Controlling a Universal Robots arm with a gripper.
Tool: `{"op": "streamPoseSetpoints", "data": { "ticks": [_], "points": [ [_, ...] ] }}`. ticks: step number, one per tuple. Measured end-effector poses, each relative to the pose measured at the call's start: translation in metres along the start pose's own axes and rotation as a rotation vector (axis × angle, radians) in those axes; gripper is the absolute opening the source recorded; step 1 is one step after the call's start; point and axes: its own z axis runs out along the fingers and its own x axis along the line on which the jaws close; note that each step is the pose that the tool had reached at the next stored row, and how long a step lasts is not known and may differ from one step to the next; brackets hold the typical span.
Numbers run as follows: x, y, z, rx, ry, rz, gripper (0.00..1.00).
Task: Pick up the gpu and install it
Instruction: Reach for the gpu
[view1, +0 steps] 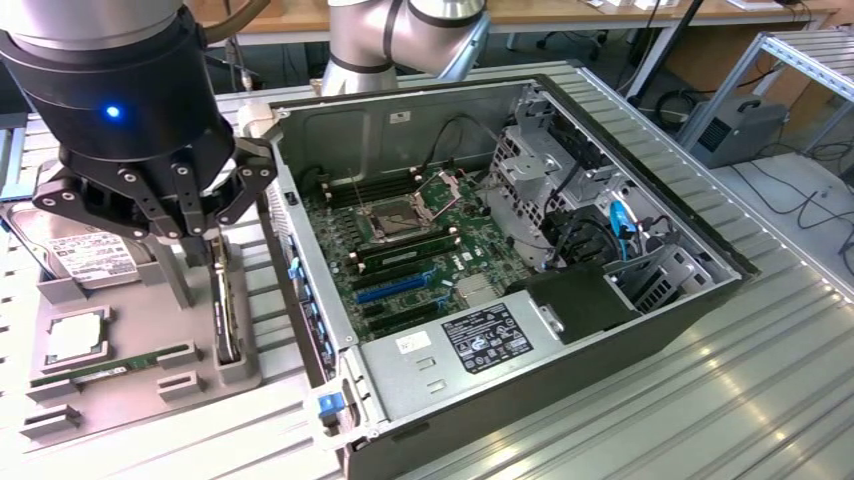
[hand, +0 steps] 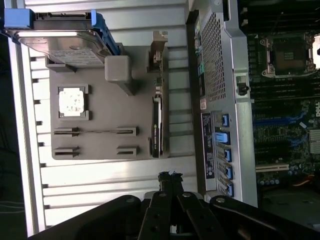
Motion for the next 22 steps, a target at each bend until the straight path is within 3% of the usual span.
{"op": "streamPoseSetpoints", "data": {
  "ticks": [22],
  "points": [
    [-0.001, -0.0138, -0.0006, 0.0, 0.0, 0.0, 0.11]
  ]
}}
